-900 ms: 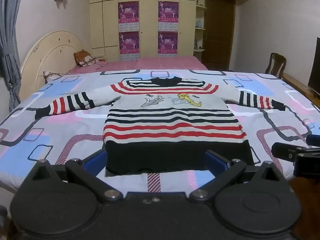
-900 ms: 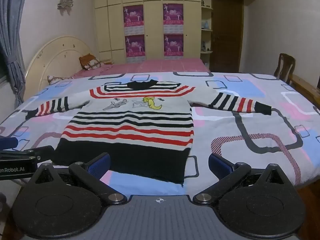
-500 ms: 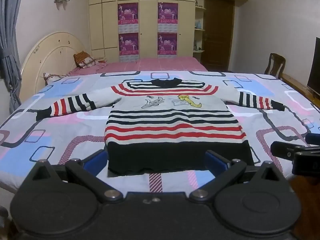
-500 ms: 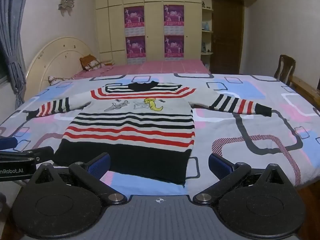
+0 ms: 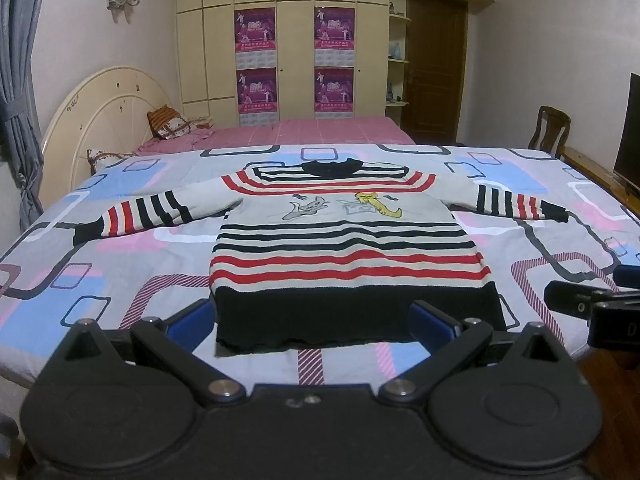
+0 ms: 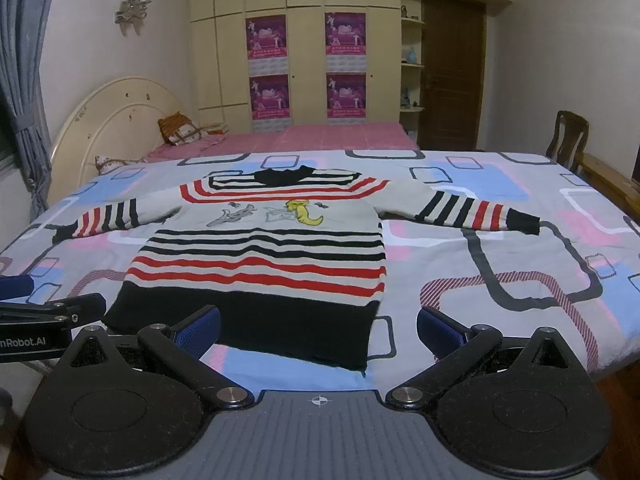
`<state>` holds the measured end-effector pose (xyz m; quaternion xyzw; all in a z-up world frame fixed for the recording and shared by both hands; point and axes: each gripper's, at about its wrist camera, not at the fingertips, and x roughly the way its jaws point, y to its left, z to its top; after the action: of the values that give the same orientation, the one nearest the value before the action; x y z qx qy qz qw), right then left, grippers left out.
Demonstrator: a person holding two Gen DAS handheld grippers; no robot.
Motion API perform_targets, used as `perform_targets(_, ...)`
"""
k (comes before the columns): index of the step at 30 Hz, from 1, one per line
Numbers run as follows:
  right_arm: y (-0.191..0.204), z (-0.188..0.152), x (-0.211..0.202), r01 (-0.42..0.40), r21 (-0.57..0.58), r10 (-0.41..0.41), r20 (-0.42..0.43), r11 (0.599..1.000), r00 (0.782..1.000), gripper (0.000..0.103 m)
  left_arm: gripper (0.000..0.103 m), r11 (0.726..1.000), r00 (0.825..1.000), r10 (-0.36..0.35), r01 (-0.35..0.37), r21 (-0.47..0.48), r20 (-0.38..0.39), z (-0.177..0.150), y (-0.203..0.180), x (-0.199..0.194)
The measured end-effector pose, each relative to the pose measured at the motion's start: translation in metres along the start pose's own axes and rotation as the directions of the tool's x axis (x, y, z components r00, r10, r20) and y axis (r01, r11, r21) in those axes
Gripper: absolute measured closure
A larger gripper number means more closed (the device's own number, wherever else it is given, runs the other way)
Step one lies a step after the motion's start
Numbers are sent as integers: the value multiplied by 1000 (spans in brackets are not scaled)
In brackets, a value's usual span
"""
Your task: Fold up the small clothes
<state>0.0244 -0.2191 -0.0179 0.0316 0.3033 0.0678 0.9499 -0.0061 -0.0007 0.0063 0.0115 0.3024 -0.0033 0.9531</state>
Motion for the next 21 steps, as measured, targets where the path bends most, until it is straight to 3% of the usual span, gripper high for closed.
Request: perform_targets(21, 1, 0, -2, -4, -3, 4, 8, 1000, 1000, 0, 0, 1000, 1000, 5, -5, 3, 10, 1, -1, -5)
